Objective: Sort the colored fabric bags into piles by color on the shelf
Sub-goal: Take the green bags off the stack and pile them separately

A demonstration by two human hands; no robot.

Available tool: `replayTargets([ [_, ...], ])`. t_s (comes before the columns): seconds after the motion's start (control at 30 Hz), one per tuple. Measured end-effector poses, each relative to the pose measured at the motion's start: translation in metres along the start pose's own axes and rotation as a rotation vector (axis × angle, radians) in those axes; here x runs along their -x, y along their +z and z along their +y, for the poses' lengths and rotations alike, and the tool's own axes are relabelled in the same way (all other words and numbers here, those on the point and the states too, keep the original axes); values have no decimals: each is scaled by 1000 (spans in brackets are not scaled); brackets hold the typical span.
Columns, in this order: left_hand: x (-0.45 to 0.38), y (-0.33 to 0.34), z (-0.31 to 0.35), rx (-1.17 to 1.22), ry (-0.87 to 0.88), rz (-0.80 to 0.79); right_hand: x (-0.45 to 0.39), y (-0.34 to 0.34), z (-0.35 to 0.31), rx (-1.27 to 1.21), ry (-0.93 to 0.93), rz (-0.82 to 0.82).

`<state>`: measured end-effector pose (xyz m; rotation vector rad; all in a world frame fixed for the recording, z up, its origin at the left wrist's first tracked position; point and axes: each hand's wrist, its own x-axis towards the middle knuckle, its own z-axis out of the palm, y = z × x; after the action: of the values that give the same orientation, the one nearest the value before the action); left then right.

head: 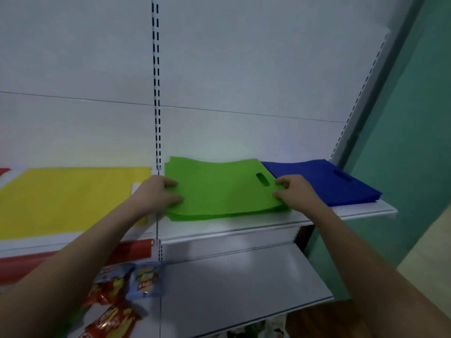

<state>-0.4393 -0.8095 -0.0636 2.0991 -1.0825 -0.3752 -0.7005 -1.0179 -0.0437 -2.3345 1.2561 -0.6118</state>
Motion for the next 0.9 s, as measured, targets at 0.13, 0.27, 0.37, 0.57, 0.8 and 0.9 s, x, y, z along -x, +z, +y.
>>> replayTargets([
  [0.13, -7, 11, 3, -215, -63, 37, -23, 3, 7, 109, -39, -97],
  [0.27, -8, 17, 5, -363, -109, 74, -33, -2, 14, 200, -124, -166],
  [0.37, -7, 18, 7, -359, -122, 112, -40, -11, 14, 169, -218, -139],
  [0.57, 21, 20, 28, -356, -164, 167, -35, -14, -20, 38, -406, -206],
  [0.8, 108, -6, 39, -493, -304, 367, 11, 44, -103, -180, -682, -481],
  [0.9, 159, -30, 32, -548, -412, 441, 53, 67, -148, -237, -825, -602],
])
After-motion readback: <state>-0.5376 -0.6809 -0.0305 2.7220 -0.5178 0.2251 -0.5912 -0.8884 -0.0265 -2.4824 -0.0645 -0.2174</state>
